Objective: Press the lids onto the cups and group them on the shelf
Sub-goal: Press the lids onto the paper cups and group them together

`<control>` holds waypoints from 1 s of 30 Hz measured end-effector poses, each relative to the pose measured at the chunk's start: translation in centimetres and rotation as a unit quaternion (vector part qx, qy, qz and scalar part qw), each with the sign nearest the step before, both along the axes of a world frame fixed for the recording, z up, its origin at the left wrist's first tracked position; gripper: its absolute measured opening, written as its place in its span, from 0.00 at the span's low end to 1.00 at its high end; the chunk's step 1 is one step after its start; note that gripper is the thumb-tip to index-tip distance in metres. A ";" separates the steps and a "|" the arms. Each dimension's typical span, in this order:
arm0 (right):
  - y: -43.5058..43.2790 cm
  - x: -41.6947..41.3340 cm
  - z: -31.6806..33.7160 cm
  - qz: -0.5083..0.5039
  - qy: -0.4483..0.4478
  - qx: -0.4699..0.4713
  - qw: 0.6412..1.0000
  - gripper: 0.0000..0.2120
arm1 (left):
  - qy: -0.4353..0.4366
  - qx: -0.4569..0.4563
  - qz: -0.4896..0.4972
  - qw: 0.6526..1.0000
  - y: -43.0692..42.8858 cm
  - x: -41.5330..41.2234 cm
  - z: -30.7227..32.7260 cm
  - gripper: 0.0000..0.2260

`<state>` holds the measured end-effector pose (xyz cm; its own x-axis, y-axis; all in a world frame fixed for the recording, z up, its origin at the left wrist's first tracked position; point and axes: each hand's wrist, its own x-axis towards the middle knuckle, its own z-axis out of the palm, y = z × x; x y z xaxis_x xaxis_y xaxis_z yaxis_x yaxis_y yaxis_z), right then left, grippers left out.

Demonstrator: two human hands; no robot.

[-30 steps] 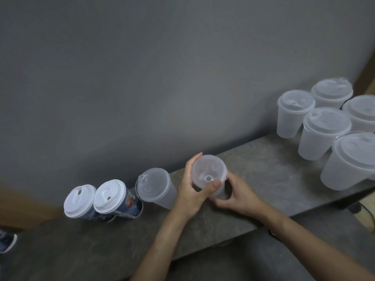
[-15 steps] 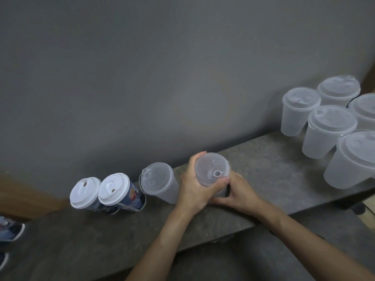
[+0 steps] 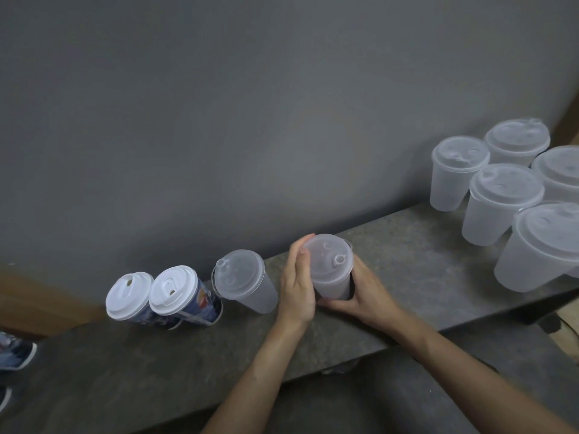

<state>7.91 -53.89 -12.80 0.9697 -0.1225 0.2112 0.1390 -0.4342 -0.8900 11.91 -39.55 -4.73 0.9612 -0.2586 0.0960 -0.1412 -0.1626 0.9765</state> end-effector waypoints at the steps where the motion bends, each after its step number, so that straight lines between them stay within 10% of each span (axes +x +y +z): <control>1: -0.1 0.0 0.1 0.002 -0.002 0.008 1.000 0.41 | 0.029 -0.015 -0.012 0.999 0.0 0.3 0.4 0.15; 30: -0.1 0.0 0.3 0.006 0.009 0.010 1.000 0.36 | 0.084 -0.067 0.027 0.994 -1.2 1.7 1.8 0.15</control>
